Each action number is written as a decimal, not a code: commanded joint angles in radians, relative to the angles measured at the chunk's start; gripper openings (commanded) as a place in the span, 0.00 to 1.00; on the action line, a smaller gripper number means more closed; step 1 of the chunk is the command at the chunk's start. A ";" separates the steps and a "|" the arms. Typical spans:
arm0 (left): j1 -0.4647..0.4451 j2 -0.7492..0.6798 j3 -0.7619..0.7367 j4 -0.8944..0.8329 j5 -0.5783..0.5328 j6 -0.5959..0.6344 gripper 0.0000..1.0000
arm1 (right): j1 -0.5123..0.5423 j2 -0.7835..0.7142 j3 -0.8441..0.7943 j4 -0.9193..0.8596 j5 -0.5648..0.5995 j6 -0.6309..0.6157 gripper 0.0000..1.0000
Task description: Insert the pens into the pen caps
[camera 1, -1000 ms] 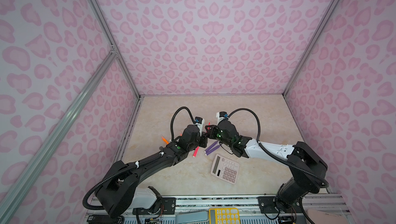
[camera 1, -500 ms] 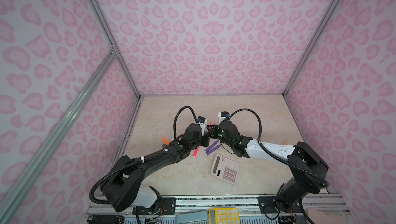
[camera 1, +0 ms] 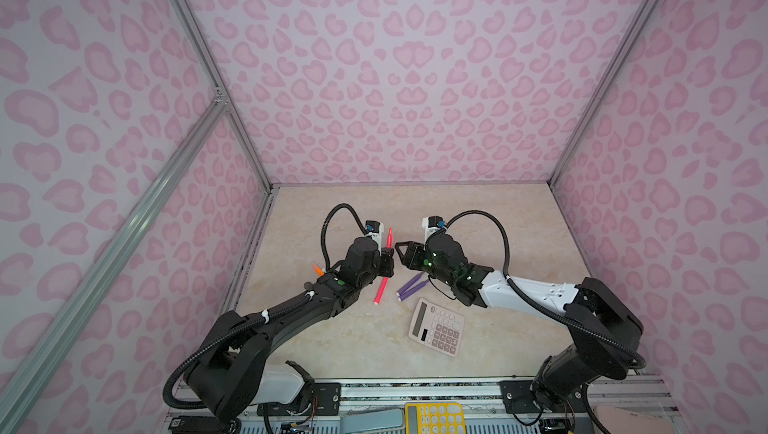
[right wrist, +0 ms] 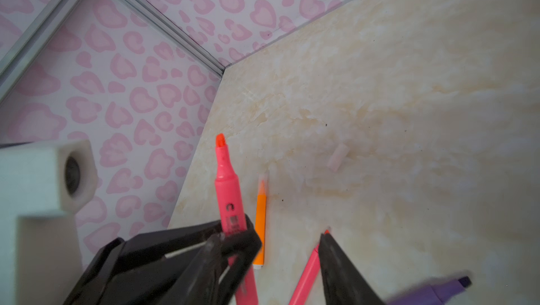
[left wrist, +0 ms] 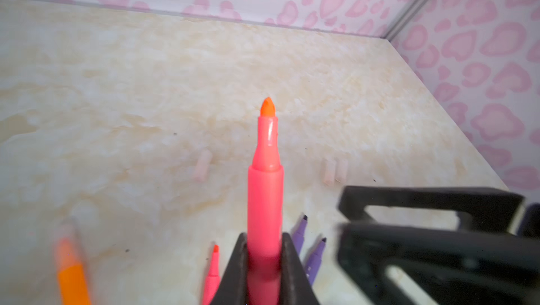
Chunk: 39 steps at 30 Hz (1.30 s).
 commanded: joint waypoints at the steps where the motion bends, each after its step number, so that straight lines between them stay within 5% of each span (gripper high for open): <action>1: 0.077 -0.064 -0.046 -0.009 -0.018 -0.065 0.03 | -0.015 -0.005 -0.008 -0.012 0.034 -0.028 0.56; 6: 0.157 -0.221 -0.122 -0.084 -0.075 -0.049 0.03 | -0.039 0.062 0.071 -0.121 0.092 -0.051 0.49; 13: 0.214 -0.402 -0.183 -0.183 -0.068 -0.014 0.03 | -0.054 0.352 0.452 -0.510 0.122 -0.143 0.41; 29: 0.218 -0.463 -0.223 -0.191 -0.010 -0.039 0.03 | -0.054 0.784 1.019 -0.903 0.140 -0.290 0.49; 39: 0.219 -0.451 -0.223 -0.188 0.008 -0.044 0.03 | -0.026 0.857 1.104 -0.960 0.175 -0.290 0.48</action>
